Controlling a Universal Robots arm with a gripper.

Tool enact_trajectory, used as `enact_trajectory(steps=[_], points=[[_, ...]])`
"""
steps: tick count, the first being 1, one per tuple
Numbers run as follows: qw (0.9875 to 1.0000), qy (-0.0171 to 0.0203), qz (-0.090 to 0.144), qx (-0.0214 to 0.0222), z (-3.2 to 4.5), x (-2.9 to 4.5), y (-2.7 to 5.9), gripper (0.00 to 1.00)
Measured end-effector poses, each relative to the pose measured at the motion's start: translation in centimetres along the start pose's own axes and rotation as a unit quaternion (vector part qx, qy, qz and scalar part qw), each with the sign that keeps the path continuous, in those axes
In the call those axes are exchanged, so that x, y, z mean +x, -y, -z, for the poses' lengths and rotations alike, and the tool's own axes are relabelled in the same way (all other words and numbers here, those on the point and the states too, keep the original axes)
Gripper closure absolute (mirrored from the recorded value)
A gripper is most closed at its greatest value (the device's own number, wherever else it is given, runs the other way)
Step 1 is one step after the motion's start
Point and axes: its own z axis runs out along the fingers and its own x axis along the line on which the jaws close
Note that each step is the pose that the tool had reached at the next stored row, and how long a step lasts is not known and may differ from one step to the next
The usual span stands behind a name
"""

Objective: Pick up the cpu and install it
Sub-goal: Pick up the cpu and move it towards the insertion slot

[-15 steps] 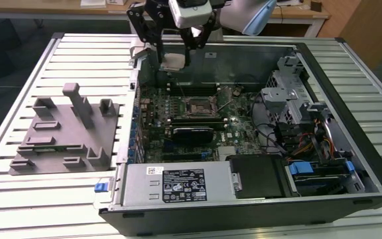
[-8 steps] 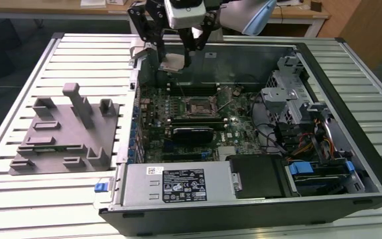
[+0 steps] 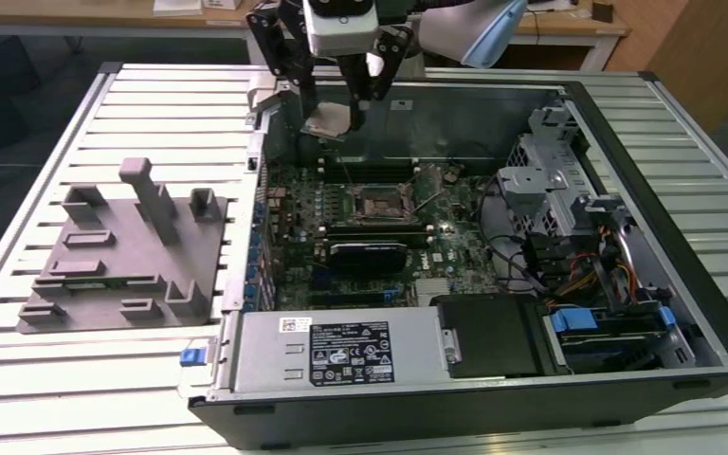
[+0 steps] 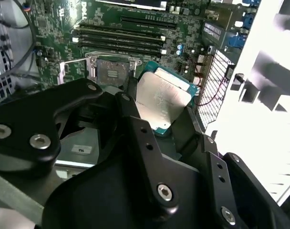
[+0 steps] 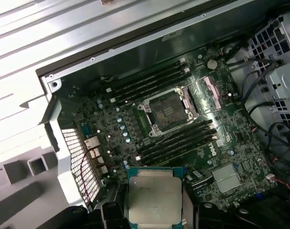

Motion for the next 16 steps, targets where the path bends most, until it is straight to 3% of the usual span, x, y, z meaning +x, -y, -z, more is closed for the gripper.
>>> enact_trajectory(steps=[4,8,13,16], points=[[0.9996,0.0013,-0.027,0.0010,-0.04,0.00,-0.01,0.46],[0.9985,0.0025,-0.055,0.0018,-0.10,0.01,-0.03,0.46],[0.9957,0.0042,-0.092,0.0028,-0.17,0.02,-0.03,0.46],[0.9934,0.0052,-0.115,0.0035,-0.21,0.03,-0.04,0.46]])
